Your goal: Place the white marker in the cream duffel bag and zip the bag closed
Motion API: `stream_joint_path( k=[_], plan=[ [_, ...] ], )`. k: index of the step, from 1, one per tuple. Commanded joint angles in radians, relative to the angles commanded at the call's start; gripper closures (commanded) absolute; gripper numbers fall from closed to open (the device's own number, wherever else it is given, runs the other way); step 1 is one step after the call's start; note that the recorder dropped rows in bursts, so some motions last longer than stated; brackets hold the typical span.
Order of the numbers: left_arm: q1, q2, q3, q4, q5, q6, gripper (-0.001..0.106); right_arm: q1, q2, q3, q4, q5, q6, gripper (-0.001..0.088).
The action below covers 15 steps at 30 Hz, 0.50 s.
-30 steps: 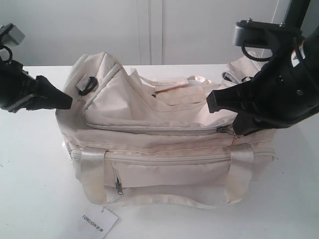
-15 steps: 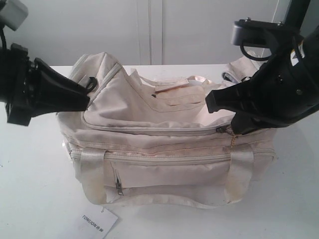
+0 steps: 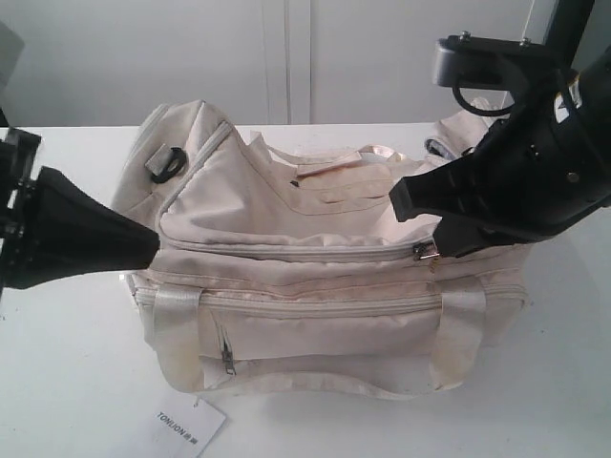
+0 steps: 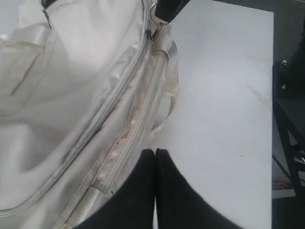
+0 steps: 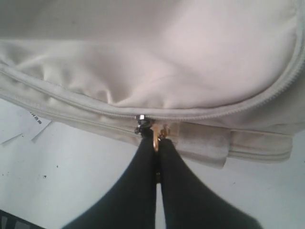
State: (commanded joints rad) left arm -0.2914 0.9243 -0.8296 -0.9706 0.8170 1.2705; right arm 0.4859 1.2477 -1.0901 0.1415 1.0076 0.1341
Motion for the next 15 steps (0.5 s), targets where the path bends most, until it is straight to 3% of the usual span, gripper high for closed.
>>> stream_joint_path(
  k=[3,15],
  plan=[
    [-0.023,-0.041,0.000,0.057,-0.030,0.050,0.105,0.000,0.000,0.000,0.000,0.000,0.000,0.0868],
    [-0.152,-0.035,0.000,0.219,-0.195,0.024,0.105,0.000,0.000,0.000,0.000,-0.015,0.000,0.0868]
  ],
)
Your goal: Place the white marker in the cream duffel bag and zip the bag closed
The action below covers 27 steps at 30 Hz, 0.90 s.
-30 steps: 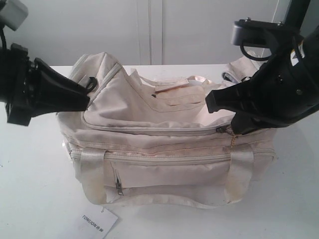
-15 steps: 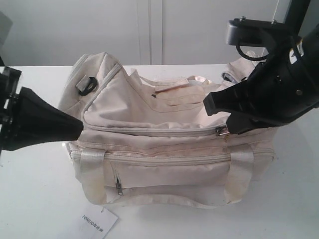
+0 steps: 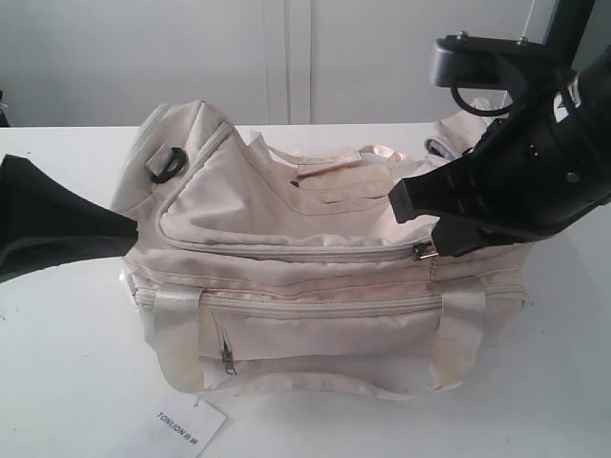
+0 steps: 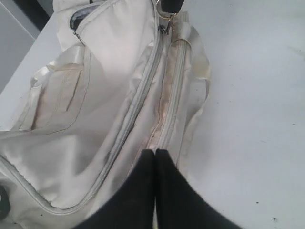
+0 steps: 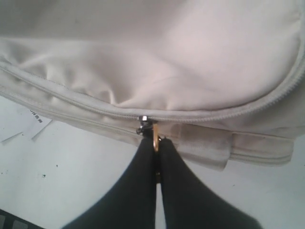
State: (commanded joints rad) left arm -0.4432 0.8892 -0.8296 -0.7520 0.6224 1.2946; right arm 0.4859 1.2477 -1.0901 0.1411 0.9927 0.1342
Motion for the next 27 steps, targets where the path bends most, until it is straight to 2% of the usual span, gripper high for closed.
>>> stream_joint_path(
  k=[2,4,9,13,18,20,23,26,27],
  plan=[
    [-0.036,0.008,-0.004,0.027,-0.036,-0.030,0.105,0.000,0.000,0.000,0.000,-0.009,0.000,0.0868],
    [-0.071,0.027,-0.019,0.109,-0.051,-0.130,0.105,0.000,0.000,0.000,0.000,-0.009,0.000,0.0868],
    [-0.153,0.103,-0.097,0.476,0.001,-0.470,0.105,0.000,0.000,0.000,0.000,-0.011,0.000,0.0868],
    [-0.235,0.149,-0.168,0.635,0.037,-0.615,0.105,0.000,0.000,0.000,0.000,-0.011,0.000,0.0868],
    [-0.360,0.200,-0.196,0.956,0.083,-0.860,0.105,0.000,0.000,0.000,0.000,-0.011,0.000,0.0868],
    [-0.411,0.219,-0.196,0.980,0.087,-0.869,0.105,0.000,0.000,0.000,0.000,-0.009,0.000,0.0868],
    [-0.471,0.233,-0.196,0.980,0.027,-0.869,0.105,0.000,0.000,0.000,0.000,-0.009,0.000,0.0868],
    [-0.507,0.244,-0.196,0.980,-0.066,-0.859,0.104,0.000,0.000,0.000,0.000,-0.007,0.000,0.0868],
    [-0.512,0.250,-0.196,0.980,-0.089,-0.842,0.101,0.000,0.000,0.000,0.000,-0.007,0.004,0.0868]
  ],
)
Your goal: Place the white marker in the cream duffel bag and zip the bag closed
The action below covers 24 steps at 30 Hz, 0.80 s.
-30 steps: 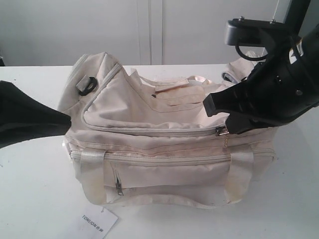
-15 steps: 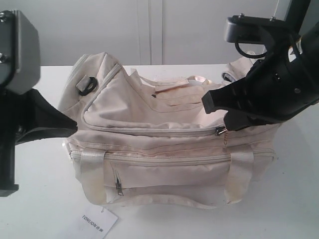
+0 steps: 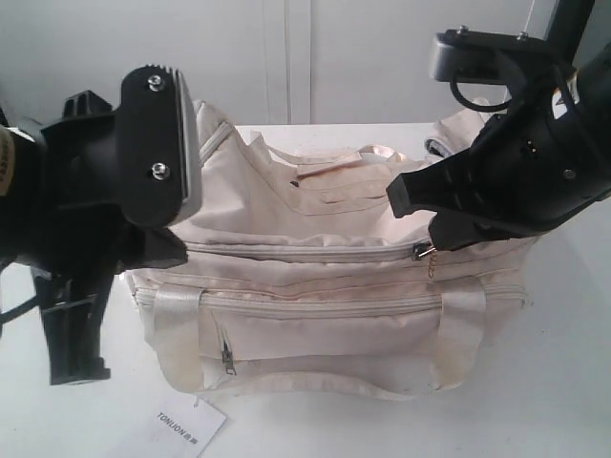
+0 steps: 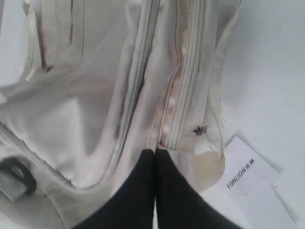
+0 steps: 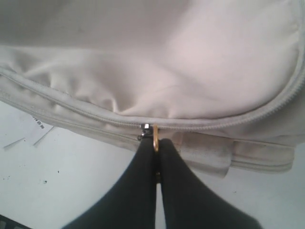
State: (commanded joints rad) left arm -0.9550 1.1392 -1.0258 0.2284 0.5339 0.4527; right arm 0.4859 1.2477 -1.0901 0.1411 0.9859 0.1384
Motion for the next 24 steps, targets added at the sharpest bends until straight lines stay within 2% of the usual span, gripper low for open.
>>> stream_joint_path(
  k=[2,6,8,10,15,21,24],
  plan=[
    [-0.001,0.016,0.000,0.000,-0.025,0.034,0.091,0.000,0.000,0.000,0.000,0.000,0.002,0.0868],
    [-0.001,0.053,0.000,0.000,-0.076,0.052,0.064,0.000,0.000,0.000,0.000,0.000,0.002,0.0868],
    [-0.001,0.072,0.000,0.000,-0.121,0.052,0.055,0.000,0.000,0.000,0.000,0.000,0.002,0.0868],
    [-0.001,0.091,0.000,0.000,-0.166,0.052,0.050,0.000,0.000,0.000,0.000,0.000,0.002,0.0868],
    [-0.001,0.141,0.000,0.000,-0.228,0.074,0.046,0.000,0.000,0.000,-0.002,0.000,0.002,0.0868],
    [-0.001,0.188,0.000,-0.002,-0.312,0.074,0.028,0.000,0.000,0.000,-0.002,0.000,0.002,0.0868],
    [-0.001,0.214,0.000,-0.002,-0.330,0.074,0.027,0.000,0.000,0.000,-0.002,-0.004,0.002,0.0868]
  ],
)
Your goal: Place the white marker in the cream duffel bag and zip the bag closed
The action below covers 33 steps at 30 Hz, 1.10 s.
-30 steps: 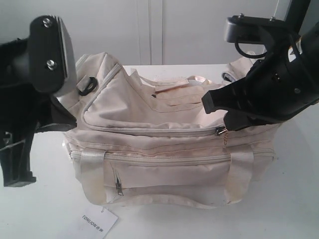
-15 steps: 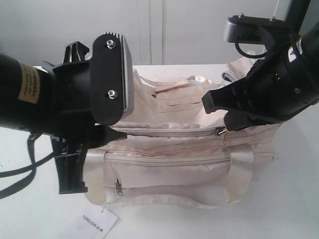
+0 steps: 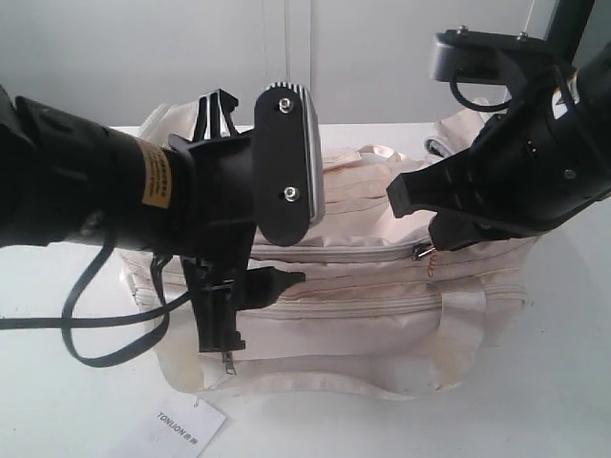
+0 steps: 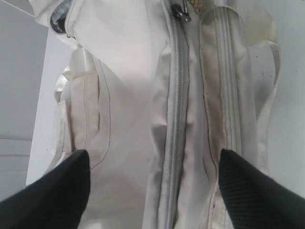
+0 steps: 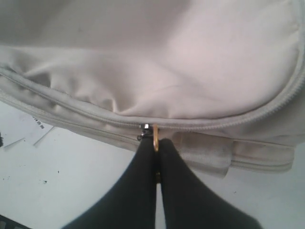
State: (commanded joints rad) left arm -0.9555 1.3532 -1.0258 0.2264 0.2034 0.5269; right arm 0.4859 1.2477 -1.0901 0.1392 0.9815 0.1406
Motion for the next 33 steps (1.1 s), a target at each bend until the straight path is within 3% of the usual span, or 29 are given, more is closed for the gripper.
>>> stream_joint_path(
  k=[9,11,21,33],
  plan=[
    [0.004,0.088,0.000,0.000,0.000,0.000,0.027,0.000,0.000,0.000,0.000,-0.004,0.000,0.0868],
    [0.004,0.103,0.000,0.000,0.002,0.000,0.033,0.000,0.000,0.000,0.000,-0.004,0.000,0.0868],
    [0.004,0.111,0.000,0.000,0.008,0.000,0.105,0.000,0.000,0.000,0.000,-0.004,0.000,0.0868],
    [0.017,0.111,0.000,0.006,0.085,0.000,0.105,0.000,0.000,0.000,-0.072,0.027,0.013,0.0868]
  ],
)
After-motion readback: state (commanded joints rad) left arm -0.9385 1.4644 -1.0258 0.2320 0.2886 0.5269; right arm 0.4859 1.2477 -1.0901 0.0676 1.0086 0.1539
